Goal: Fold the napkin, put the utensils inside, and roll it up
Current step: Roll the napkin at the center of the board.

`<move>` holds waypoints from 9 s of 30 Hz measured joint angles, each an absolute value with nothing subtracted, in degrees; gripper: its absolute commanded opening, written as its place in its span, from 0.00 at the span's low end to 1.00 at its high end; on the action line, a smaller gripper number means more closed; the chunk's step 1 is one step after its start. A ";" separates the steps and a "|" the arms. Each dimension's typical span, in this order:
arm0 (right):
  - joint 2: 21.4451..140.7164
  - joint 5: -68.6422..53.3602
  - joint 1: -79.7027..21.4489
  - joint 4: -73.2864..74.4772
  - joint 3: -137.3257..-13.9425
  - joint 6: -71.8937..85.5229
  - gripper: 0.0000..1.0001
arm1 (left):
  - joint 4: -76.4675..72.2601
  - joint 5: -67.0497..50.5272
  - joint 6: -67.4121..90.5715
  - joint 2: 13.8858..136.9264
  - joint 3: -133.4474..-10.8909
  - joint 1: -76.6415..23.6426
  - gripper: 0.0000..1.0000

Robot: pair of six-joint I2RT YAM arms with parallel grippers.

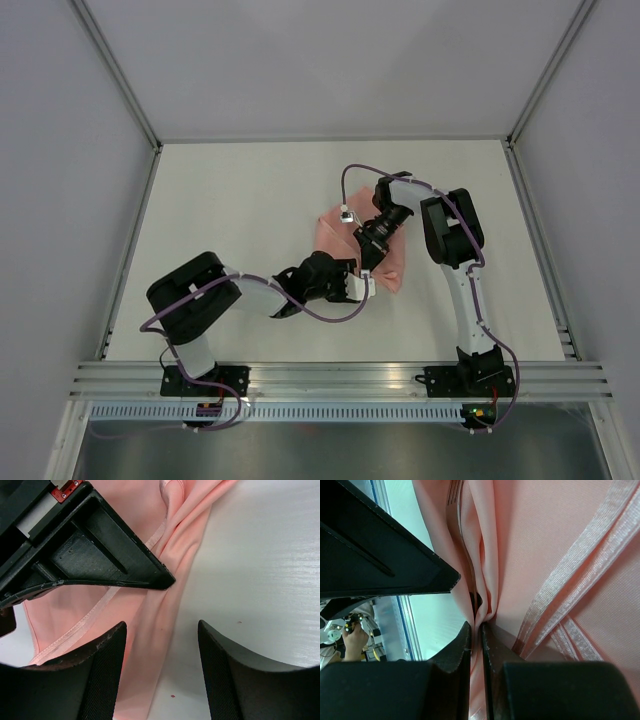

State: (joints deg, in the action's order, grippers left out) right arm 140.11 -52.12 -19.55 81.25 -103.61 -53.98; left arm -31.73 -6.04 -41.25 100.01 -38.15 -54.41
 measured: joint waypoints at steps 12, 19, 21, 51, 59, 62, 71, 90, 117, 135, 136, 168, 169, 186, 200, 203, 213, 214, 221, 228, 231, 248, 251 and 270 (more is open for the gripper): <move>140.11 -51.05 -19.49 82.41 -103.66 -55.79 0.00 | -28.16 -6.66 -42.76 103.24 -43.51 -54.41 0.60; 139.92 -50.54 -19.40 83.74 -101.93 -57.84 0.00 | -26.24 -7.11 -42.87 103.24 -44.31 -55.13 0.59; 139.44 -50.54 -19.38 84.12 -100.07 -58.63 0.00 | -26.22 -7.20 -42.85 103.24 -44.29 -55.75 0.59; 138.45 -46.87 -19.25 86.89 -96.71 -61.87 0.01 | -20.53 -12.93 -42.28 106.45 -49.56 -59.29 0.28; 136.90 -44.99 -19.07 86.06 -95.92 -61.73 0.01 | -16.29 -16.47 -40.12 107.66 -52.75 -58.43 0.10; 136.44 -44.56 -19.18 85.58 -95.68 -61.49 0.03 | -14.48 -18.31 -38.79 108.20 -54.15 -57.67 0.06; 131.90 -44.01 -19.09 80.23 -91.26 -57.43 0.36 | -7.31 -26.89 -33.41 110.54 -59.57 -54.22 0.02; 109.51 -42.85 -9.61 41.25 -72.14 -33.56 0.51 | -5.80 -40.93 -23.79 113.06 -61.23 -49.65 0.02; 56.93 -34.13 -20.71 16.84 -29.30 -39.94 0.60 | 3.40 -56.29 -14.98 121.23 -70.30 -45.28 0.02; 57.45 -20.67 -37.63 9.98 -20.91 -45.78 0.60 | 6.31 -62.02 -9.87 124.18 -72.29 -44.73 0.02; 57.93 -20.21 -38.28 9.39 -20.91 -45.78 0.60 | 6.33 -62.02 -9.82 124.20 -72.29 -44.73 0.02; 68.88 -15.35 -42.26 -2.00 -20.58 -46.81 0.16 | 9.78 -58.06 -6.68 122.48 -72.82 -43.81 0.21; 69.17 -15.33 -42.26 -2.04 -20.78 -46.83 0.16 | 10.04 -57.45 -6.28 122.17 -72.79 -43.75 0.23; 72.86 -15.81 -42.15 3.09 -25.54 -47.13 0.10 | -0.75 -39.88 2.61 103.15 -61.56 -38.13 0.38; 88.05 -19.84 -42.11 24.03 -44.99 -48.42 0.07 | -23.66 -4.10 18.68 70.32 -41.36 -31.57 0.71; 92.31 -20.93 -42.09 28.40 -50.24 -48.45 0.06 | -24.62 -2.04 19.64 66.78 -40.36 -30.94 0.63; 107.77 -28.82 -37.91 46.41 -68.73 -48.97 0.04 | -26.15 1.26 20.12 52.84 -35.38 -30.83 0.91; 109.71 -30.06 -37.15 48.69 -70.81 -48.97 0.04 | -26.11 1.02 19.79 51.70 -35.38 -30.83 0.91; 121.93 -39.13 -32.01 62.76 -83.44 -48.71 0.04 | -25.74 -2.09 14.74 48.38 -35.38 -31.11 0.82; 129.23 -42.70 -30.06 71.22 -90.43 -47.94 0.04 | -24.38 -1.54 3.36 52.71 -35.16 -41.39 0.78; 131.94 -42.85 -30.02 74.83 -93.56 -47.77 0.04 | -22.85 1.39 -2.48 57.63 -35.18 -48.23 0.78; 137.75 -43.42 -29.34 82.76 -99.18 -47.44 0.02 | -18.98 12.01 -25.54 83.83 -35.42 -66.50 0.89; 137.78 -43.44 -29.28 82.76 -99.15 -47.35 0.02 | -19.99 12.56 -28.71 87.37 -35.42 -67.81 0.96; 137.82 -44.21 -28.60 82.87 -97.89 -47.13 0.01 | -26.13 12.93 -36.45 97.01 -36.93 -67.26 0.57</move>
State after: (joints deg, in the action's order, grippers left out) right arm 137.82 -44.21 -28.60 82.87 -97.89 -47.13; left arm -26.13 12.93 -36.45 97.01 -36.93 -67.26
